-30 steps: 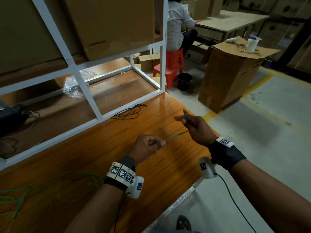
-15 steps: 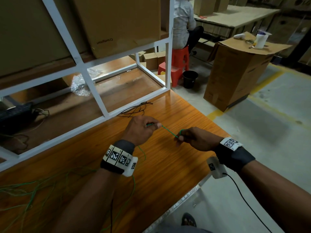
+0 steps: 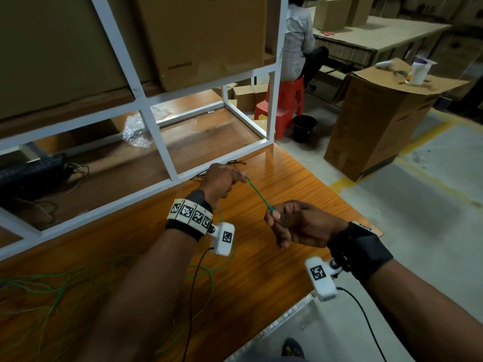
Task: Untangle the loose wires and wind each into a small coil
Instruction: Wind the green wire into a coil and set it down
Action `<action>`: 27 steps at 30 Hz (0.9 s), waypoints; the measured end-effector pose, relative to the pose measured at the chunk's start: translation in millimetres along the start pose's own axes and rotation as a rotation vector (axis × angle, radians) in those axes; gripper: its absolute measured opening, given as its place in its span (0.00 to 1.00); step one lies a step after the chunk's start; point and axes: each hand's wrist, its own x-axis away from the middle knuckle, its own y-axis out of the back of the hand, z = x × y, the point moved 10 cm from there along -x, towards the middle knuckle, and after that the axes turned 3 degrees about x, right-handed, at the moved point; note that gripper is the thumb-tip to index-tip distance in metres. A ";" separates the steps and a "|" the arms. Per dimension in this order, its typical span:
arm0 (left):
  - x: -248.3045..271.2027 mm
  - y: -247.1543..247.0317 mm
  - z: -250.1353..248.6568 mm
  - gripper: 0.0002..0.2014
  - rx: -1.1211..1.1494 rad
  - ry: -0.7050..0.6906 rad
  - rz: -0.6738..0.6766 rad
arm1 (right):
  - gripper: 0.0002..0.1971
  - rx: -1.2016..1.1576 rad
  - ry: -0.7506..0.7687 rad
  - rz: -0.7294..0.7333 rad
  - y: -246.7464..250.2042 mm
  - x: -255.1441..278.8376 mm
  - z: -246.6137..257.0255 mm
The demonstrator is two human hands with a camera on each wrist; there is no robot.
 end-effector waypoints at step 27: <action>44.3 30.2 20.6 0.06 -0.296 -0.111 -0.038 | 0.11 1.175 0.026 -0.462 76.6 -32.6 13.0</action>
